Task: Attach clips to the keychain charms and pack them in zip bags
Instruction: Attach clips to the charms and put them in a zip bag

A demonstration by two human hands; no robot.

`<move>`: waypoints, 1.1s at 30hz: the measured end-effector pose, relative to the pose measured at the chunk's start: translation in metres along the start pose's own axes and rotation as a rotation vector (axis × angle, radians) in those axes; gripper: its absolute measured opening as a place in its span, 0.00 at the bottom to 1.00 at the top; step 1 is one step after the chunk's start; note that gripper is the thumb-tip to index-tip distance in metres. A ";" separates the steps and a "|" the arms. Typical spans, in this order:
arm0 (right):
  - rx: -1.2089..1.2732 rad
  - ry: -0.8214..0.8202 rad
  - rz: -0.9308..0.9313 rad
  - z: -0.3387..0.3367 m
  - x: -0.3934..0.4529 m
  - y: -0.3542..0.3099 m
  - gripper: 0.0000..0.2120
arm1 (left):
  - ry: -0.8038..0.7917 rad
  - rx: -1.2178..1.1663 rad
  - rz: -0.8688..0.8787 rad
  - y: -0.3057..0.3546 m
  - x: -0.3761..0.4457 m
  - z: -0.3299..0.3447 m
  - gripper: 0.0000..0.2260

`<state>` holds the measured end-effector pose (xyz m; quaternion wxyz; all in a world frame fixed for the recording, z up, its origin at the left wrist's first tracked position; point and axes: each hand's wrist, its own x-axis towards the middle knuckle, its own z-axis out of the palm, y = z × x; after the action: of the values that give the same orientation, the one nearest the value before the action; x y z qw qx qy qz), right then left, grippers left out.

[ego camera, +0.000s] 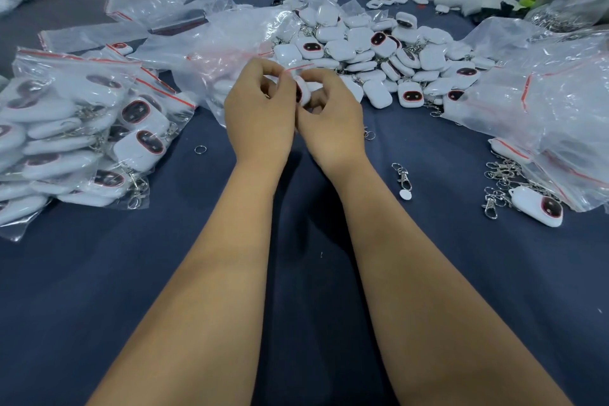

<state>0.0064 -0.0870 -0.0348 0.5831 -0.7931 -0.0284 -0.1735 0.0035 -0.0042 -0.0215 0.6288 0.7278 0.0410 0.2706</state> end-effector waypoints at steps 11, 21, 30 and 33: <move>-0.033 -0.126 -0.046 0.000 0.002 0.002 0.11 | 0.134 -0.217 -0.123 -0.004 0.010 -0.004 0.10; 0.130 -0.034 -0.073 0.003 -0.002 -0.010 0.14 | 0.286 -0.044 0.295 -0.001 0.010 -0.015 0.04; 0.141 0.122 0.145 -0.003 0.006 0.000 0.14 | -0.258 0.494 0.066 -0.017 0.005 0.003 0.08; 0.068 0.171 0.125 -0.002 0.010 0.001 0.11 | 0.011 0.579 0.042 -0.020 0.007 0.001 0.11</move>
<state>0.0159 -0.0906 -0.0318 0.6195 -0.7556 0.0651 -0.2026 0.0157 0.0025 -0.0378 0.3890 0.8762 0.1050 0.2644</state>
